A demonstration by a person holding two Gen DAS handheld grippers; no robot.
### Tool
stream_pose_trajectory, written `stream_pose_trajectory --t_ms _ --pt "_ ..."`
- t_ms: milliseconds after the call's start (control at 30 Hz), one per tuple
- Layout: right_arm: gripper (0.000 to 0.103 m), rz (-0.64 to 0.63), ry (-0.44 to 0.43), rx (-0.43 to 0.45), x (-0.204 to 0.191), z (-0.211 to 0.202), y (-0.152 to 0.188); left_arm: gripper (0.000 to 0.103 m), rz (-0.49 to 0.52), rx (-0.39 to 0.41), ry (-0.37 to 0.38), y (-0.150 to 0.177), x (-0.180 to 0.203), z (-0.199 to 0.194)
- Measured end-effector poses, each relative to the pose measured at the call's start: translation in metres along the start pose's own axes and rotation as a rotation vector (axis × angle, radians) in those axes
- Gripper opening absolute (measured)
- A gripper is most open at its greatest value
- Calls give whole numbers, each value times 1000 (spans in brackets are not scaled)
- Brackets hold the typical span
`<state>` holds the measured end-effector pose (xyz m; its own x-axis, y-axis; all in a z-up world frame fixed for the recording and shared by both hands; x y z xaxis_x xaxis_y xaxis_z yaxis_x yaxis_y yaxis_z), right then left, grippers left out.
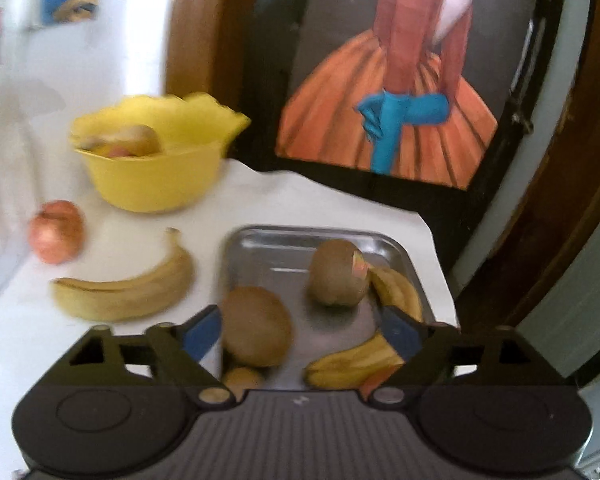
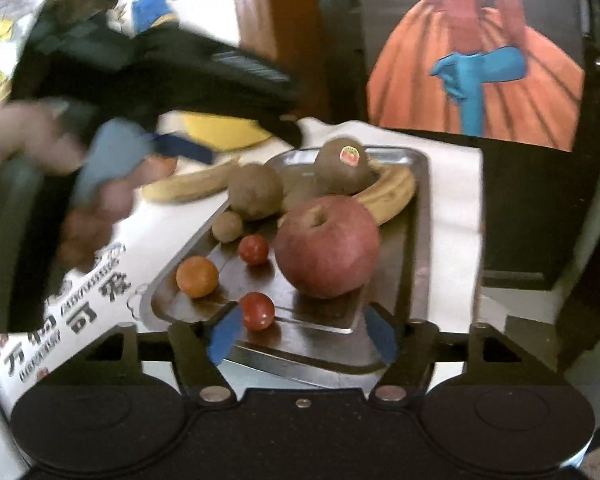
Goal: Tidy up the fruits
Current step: 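Withdraw both open tools up from the tray, then move the left tool toward the red apple while the right tool approaches the yellow banana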
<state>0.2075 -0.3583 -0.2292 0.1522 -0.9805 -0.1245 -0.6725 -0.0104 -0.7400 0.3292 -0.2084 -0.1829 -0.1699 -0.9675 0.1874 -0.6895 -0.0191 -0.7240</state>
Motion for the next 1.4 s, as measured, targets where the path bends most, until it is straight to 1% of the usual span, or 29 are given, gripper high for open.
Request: stream_pose_trajectory --t_ms 67,133,200,267,333,500,667,833,967,1200,1400 --pt "88 21 28 20 -6 -11 -2 97 -23 15 -14 6 -16 -20" --pt "92 26 51 36 -16 -20 -6 98 -48 5 -15 11 -33 -36" --pt "99 32 77 67 -27 -29 -9 100 -67 12 -18 17 -50 -52" --pt "101 40 112 94 -37 -35 -10 101 -83 15 -30 24 -69 -66" --pt "102 56 148 116 -47 -42 -9 102 -85 12 -46 31 -85 -77" --pt "102 81 222 153 -70 -54 -4 103 -66 8 -119 46 -117 -96" --pt "102 99 281 158 -90 -62 5 103 -44 -11 -166 65 -137 -109" --pt "102 119 304 145 -104 -69 18 103 -40 -46 -207 82 -153 -111" --pt "102 132 318 117 -112 -69 26 103 -42 -76 -230 91 -163 -111" --pt "102 153 284 72 -123 -61 31 103 -48 -102 -252 99 -173 -112" --pt "102 140 246 49 -135 -51 28 103 -58 -108 -270 102 -180 -114"
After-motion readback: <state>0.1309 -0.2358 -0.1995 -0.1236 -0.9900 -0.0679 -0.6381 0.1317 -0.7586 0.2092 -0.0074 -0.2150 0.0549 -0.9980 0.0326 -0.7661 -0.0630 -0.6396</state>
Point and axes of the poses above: each gripper's, at about its wrist camera, not at the fingertips, and z roughly the way its jaws point, x to its right, y to its underside, the point moved 2 cm from there along z, roughly the way its jaws point, and after that the axes turned 2 degrees about -x, right-handed, at the moved point
